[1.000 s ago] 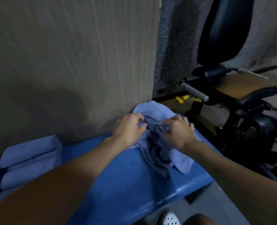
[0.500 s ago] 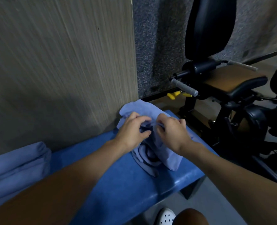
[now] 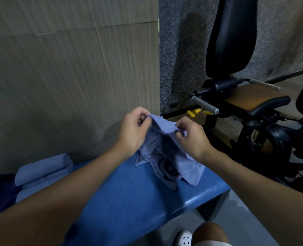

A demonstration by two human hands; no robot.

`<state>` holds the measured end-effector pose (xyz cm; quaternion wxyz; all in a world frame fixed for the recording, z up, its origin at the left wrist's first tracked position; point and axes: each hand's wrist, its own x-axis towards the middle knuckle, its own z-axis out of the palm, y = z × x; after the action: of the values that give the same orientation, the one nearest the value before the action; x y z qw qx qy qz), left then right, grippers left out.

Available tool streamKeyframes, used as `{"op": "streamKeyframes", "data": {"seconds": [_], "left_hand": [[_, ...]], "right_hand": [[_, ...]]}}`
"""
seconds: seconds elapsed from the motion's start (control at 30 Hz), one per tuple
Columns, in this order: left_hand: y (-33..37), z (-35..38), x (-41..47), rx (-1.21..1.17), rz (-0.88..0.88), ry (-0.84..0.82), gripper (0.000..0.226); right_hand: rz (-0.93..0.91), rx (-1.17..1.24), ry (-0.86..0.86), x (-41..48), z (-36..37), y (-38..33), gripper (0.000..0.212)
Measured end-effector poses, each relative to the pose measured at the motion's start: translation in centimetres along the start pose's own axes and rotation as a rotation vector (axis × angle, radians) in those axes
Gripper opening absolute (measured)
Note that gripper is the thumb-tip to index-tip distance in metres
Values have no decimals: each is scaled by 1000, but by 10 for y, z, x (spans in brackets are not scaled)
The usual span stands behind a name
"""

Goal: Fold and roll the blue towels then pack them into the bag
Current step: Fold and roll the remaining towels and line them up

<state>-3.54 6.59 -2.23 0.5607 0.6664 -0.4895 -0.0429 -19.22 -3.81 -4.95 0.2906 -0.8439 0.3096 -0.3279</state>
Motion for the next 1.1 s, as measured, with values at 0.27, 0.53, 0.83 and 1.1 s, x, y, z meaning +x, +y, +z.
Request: {"op": "streamKeyframes", "data": {"seconds": [0.27, 0.53, 0.83, 1.1], "left_hand": [[8, -82, -27, 27, 0, 133, 32], [-8, -153, -72, 204, -25, -1, 34], [7, -193, -86, 210, -69, 135, 41], [9, -216, -92, 147, -153, 264, 41]], "right_hand": [[-102, 57, -29, -16, 22, -47, 7], [-191, 205, -55, -23, 52, -107, 10], [-275, -17, -343, -43, 69, -118, 12], [-106, 100, -293, -45, 66, -113, 11]]}}
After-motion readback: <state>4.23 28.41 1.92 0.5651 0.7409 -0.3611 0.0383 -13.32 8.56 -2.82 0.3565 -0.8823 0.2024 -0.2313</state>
